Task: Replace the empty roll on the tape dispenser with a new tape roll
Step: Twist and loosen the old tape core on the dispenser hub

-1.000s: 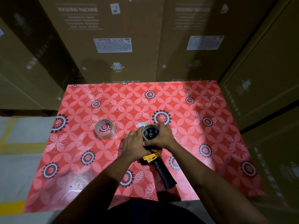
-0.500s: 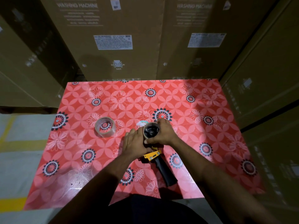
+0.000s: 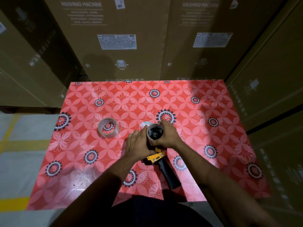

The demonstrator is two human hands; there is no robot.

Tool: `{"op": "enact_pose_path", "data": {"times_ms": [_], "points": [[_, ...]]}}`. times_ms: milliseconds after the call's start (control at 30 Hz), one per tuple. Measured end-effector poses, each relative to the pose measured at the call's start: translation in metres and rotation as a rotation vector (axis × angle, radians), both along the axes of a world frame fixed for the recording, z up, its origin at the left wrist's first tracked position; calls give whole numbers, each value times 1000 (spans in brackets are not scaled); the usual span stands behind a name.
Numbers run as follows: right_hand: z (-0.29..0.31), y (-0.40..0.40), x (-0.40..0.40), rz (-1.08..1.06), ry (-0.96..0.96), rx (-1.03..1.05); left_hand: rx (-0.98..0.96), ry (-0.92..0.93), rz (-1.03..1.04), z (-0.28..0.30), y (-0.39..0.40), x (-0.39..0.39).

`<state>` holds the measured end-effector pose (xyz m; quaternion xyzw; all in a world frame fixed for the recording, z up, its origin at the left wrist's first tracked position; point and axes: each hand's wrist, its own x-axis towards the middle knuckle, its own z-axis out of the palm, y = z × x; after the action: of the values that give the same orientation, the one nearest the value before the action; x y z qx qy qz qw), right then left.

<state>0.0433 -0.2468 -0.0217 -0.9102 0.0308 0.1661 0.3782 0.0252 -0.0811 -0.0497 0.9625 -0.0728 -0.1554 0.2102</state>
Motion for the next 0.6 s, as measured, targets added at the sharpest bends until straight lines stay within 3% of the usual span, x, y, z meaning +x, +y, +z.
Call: {"op": "enact_pose_path", "data": {"times_ms": [200, 367, 600], "points": [[8, -9, 5, 155, 34, 40, 17, -35, -13, 1, 0, 1], [4, 2, 1, -62, 54, 10, 9, -17, 23, 10, -3, -4], [7, -12, 2, 54, 48, 133, 36, 13, 33, 12, -4, -3]]}}
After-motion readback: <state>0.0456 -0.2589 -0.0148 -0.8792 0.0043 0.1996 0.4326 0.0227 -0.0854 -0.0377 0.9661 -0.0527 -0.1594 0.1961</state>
